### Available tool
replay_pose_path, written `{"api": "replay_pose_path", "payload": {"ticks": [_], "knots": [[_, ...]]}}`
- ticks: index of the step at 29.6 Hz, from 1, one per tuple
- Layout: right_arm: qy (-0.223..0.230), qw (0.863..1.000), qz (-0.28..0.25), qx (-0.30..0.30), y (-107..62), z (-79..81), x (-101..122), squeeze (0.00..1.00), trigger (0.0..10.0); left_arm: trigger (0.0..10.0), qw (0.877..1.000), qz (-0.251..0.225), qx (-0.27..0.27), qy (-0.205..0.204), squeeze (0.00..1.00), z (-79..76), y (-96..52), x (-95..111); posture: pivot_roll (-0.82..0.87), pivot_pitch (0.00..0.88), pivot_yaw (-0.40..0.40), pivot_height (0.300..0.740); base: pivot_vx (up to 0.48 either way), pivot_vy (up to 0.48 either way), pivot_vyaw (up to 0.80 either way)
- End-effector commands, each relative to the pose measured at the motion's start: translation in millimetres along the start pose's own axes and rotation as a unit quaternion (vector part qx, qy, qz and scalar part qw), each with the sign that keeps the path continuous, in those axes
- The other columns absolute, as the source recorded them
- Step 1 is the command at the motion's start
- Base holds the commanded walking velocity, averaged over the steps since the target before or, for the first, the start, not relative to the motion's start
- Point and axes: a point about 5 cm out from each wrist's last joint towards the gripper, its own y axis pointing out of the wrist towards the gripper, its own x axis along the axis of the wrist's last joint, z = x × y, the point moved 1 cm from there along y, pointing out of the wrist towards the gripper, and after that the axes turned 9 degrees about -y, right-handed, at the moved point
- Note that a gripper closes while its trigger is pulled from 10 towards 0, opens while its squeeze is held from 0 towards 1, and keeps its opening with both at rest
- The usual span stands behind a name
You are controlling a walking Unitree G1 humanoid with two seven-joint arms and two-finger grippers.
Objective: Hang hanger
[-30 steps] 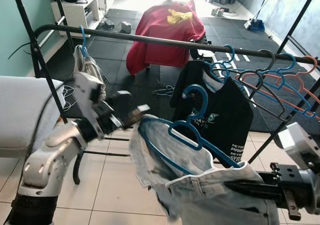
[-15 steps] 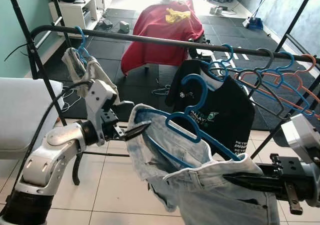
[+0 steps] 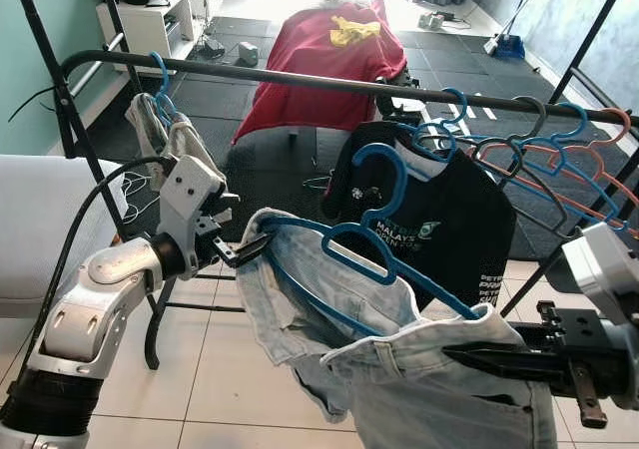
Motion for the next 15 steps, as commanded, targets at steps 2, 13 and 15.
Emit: {"api": "replay_pose_path", "payload": {"ticks": [2, 13, 15], "knots": [[-0.030, 1.000, -0.007, 0.001, -1.5, 1.5, 11, 0.00, 0.0, 0.0, 0.999, 0.028, 0.015, 0.020, 0.00, 7.4, -2.6, -8, -0.07, 0.079, -0.026, 0.740, 0.000, 0.000, 0.00], [-0.031, 0.999, -0.006, 0.002, -1.2, 2.1, 11, 0.00, 0.0, 0.0, 0.994, 0.031, 0.088, 0.053, 0.00, 29.3, -3.9, -5, -0.07, 0.074, -0.024, 0.740, 0.000, 0.000, 0.00], [-0.031, 1.000, -0.005, 0.002, -1.2, 2.3, 11, 0.00, 0.0, 0.0, 0.992, 0.029, 0.105, 0.058, 0.00, 34.3, -4.8, -4, -0.07, 0.074, -0.024, 0.740, 0.000, 0.000, 0.00]]}}
